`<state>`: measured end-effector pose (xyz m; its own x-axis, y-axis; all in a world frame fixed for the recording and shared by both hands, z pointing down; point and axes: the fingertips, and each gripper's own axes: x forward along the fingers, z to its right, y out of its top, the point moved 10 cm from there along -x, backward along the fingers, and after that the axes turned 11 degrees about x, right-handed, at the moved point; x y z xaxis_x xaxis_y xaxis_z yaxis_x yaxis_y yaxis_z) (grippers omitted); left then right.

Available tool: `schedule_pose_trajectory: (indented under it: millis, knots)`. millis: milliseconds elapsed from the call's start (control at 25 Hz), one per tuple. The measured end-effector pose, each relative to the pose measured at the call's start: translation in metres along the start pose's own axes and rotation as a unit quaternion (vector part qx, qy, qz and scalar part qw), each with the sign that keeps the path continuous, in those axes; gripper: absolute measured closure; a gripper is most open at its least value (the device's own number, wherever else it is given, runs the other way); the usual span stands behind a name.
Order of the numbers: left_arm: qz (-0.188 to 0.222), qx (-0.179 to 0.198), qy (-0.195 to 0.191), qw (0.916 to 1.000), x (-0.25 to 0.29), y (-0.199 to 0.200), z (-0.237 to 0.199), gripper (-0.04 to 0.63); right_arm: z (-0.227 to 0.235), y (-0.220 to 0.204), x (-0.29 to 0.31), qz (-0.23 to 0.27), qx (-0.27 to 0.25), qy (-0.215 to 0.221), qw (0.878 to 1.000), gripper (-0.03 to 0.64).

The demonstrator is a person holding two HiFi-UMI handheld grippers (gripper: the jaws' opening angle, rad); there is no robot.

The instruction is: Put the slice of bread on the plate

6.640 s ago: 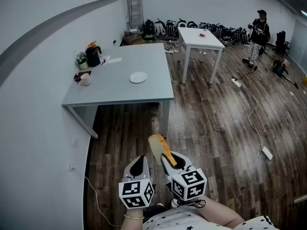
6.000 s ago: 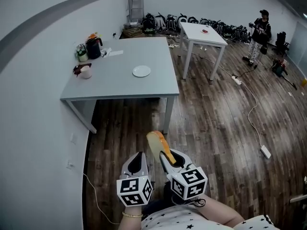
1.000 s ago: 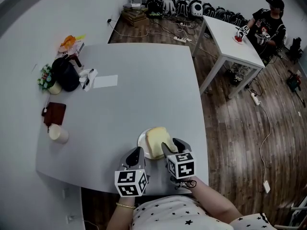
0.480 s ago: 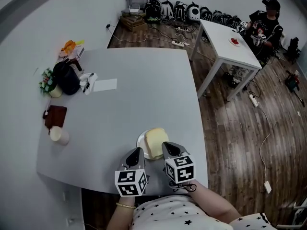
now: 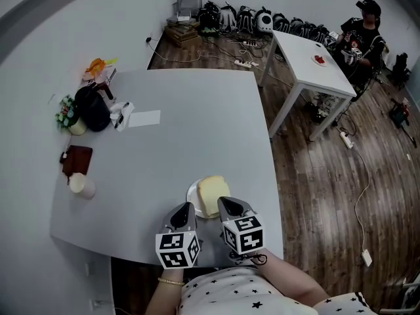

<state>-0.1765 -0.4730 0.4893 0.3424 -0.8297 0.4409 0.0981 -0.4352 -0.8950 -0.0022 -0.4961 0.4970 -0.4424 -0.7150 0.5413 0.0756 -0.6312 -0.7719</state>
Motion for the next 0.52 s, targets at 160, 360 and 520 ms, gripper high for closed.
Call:
schedule_pose_trajectory:
  millis: [160, 360, 520]
  knots:
    - [0.002, 0.003, -0.001, 1.0, -0.0003, 0.0001, 0.0004, 0.588, -0.0037, 0.0003, -0.0009, 0.003, -0.004, 0.005, 1.0, 0.618]
    - [0.004, 0.005, -0.001, 1.0, -0.0018, 0.0021, 0.0031, 0.588, -0.0035, 0.002, -0.0045, 0.008, -0.005, 0.005, 1.0, 0.618]
    - [0.006, 0.008, -0.004, 0.9999, -0.0034, 0.0038, 0.0065, 0.588, -0.0031, 0.0028, -0.0078, 0.011, -0.005, 0.003, 1.0, 0.618]
